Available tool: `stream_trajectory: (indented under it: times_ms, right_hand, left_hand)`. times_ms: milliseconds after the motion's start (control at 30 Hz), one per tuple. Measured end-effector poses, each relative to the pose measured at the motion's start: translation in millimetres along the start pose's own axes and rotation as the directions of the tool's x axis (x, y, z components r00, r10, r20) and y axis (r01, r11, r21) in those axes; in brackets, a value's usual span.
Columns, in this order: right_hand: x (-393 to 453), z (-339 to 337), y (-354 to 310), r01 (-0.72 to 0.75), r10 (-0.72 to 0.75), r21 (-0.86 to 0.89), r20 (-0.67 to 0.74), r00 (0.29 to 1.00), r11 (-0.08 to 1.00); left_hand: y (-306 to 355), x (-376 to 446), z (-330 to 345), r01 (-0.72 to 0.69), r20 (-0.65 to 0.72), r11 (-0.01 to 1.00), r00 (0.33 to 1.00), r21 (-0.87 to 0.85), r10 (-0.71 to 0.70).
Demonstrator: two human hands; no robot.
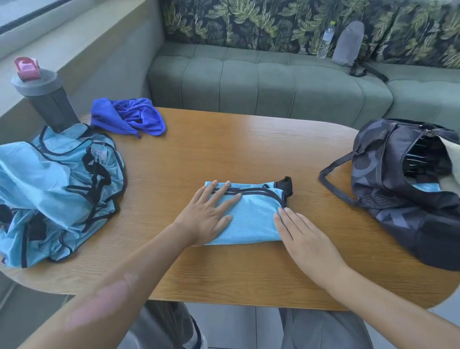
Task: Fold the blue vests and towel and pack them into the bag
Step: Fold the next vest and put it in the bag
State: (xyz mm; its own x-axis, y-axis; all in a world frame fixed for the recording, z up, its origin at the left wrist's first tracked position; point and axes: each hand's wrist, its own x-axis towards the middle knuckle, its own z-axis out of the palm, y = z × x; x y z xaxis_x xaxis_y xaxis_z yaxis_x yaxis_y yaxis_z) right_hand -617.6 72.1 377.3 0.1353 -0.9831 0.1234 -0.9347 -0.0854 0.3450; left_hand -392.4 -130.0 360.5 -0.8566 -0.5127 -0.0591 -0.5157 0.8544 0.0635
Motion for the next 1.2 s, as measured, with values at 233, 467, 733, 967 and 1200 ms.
stream_trajectory:
  times_ms: [233,467,733,967,1200]
  right_hand:
    - [-2.4,-1.2,26.4,0.063,-0.065,0.017,0.1,0.993,0.998]
    - [13.4,-24.2,35.7,-0.174,0.151,0.156,0.152,0.977,0.972]
    - [56.8,-32.6,-0.5,-0.28,0.177,0.511,0.241,0.954,0.813]
    - [86.4,2.0,-7.4,-0.199,0.067,0.395,0.324,0.944,0.897]
    - [85.0,6.7,12.8,-0.154,0.04,0.583,0.203,0.978,0.798]
  left_hand:
    - [2.9,-1.7,-1.9,0.018,0.02,1.0,1.0,-0.024,-0.017]
    - [56.4,-18.3,0.2,0.359,0.088,0.926,0.932,-0.118,-0.351]
    - [80.8,-31.3,-19.6,0.371,-0.047,0.929,0.927,-0.003,-0.371]
    - [34.5,-38.1,-11.0,0.019,-0.096,0.993,0.995,-0.113,-0.03]
    - [5.3,-19.3,-31.9,-0.235,-0.163,0.972,0.96,-0.019,0.229]
